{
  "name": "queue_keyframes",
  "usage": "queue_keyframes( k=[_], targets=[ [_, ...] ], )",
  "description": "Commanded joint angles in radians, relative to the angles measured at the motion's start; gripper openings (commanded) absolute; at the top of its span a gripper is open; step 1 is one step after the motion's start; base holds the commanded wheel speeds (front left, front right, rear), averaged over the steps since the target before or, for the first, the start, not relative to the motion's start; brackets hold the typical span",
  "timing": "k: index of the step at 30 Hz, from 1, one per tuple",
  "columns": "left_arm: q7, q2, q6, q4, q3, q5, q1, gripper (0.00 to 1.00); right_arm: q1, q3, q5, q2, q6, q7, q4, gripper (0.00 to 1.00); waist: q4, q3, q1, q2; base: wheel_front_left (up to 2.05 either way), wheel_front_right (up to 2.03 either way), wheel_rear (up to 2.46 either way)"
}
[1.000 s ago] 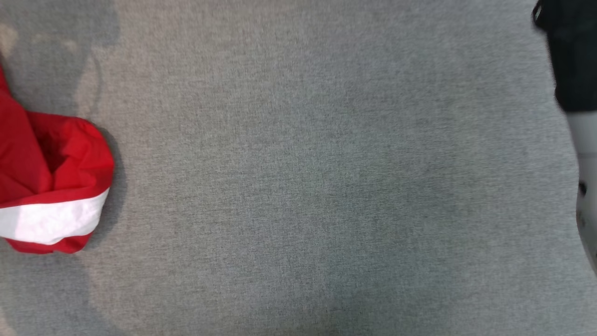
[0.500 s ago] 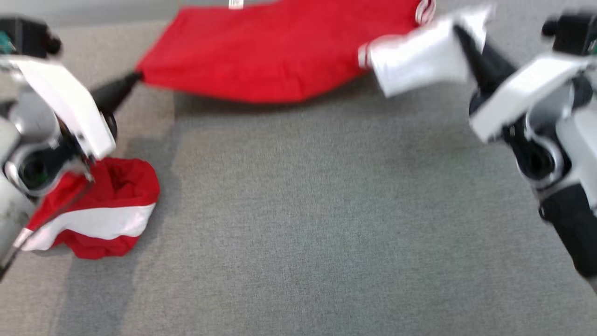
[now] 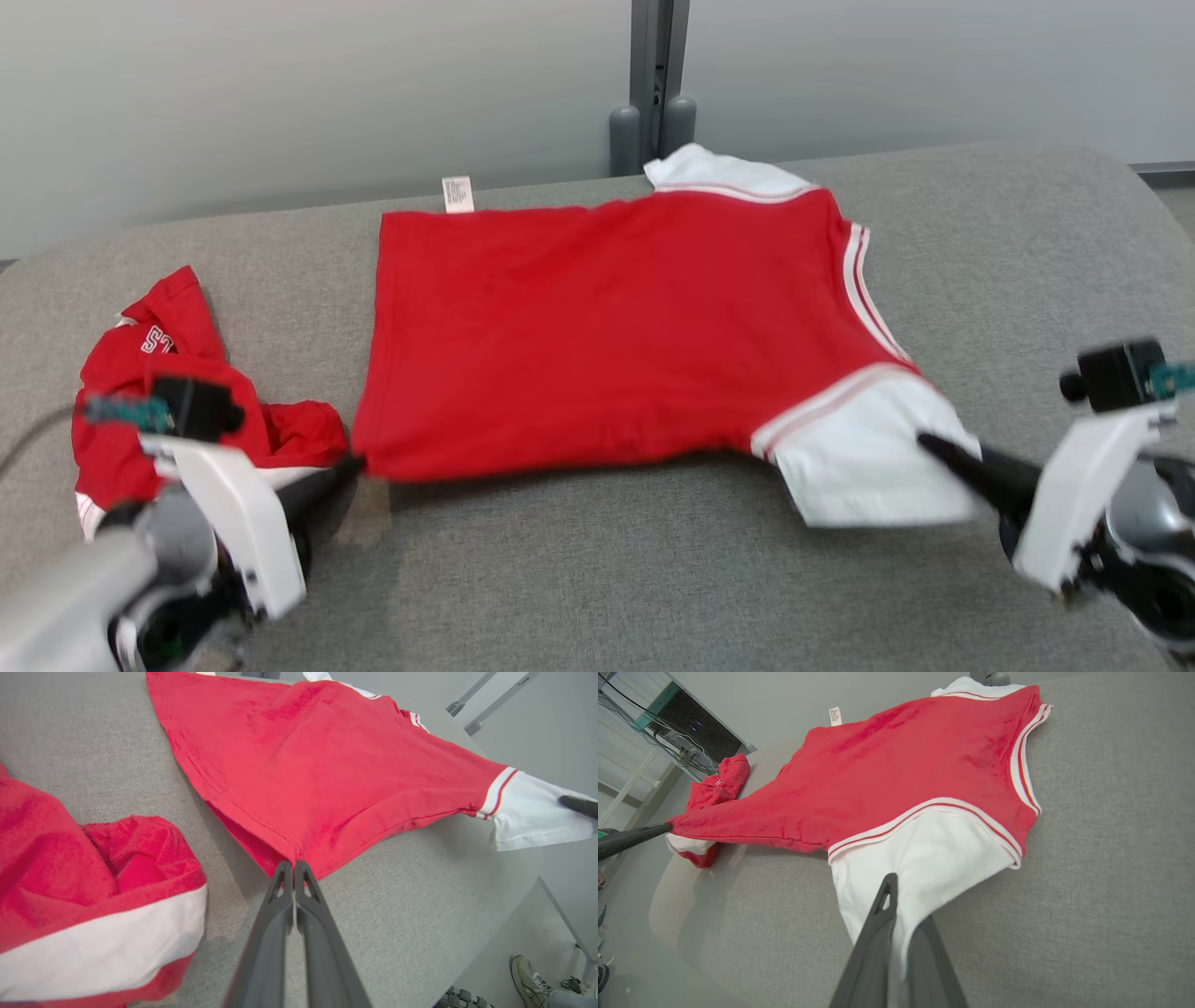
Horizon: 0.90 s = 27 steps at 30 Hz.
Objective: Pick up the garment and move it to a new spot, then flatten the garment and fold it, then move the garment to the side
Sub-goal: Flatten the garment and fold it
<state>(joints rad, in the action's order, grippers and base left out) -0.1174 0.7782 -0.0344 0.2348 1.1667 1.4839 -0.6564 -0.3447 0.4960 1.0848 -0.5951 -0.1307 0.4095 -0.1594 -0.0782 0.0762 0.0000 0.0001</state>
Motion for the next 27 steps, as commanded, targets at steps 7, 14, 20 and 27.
queue_keyframes(
  k=[7, 14, 20, 27],
  targets=[
    [0.031, 0.113, 0.084, -0.213, 0.043, -0.018, 0.139, 0.00, 0.283, -0.147, -0.023, -0.036, 0.000, 0.119, 0.156, 0.00, -0.002, 0.001, 0.0000, -0.0001, 0.00, 0.00, 0.00],
    [0.010, 0.201, 0.140, -0.381, 0.059, -0.027, 0.187, 0.00, 0.474, -0.295, -0.107, 0.027, 0.000, 0.221, 0.309, 0.00, 0.002, 0.018, 0.0000, -0.0001, 0.00, 0.00, 0.00],
    [-0.022, 0.230, 0.153, -0.436, 0.060, -0.015, 0.177, 0.00, 0.527, -0.382, -0.198, 0.139, 0.000, 0.361, 0.430, 0.00, -0.006, 0.032, 0.0000, -0.0001, 0.00, 0.00, 0.00],
    [-0.166, 0.247, 0.102, -0.385, 0.037, 0.007, 0.058, 0.00, 0.402, -0.446, -0.250, 0.224, 0.000, 0.520, 0.448, 0.00, -0.009, 0.066, 0.0000, -0.0001, 0.00, 0.00, 0.00]
  ],
)
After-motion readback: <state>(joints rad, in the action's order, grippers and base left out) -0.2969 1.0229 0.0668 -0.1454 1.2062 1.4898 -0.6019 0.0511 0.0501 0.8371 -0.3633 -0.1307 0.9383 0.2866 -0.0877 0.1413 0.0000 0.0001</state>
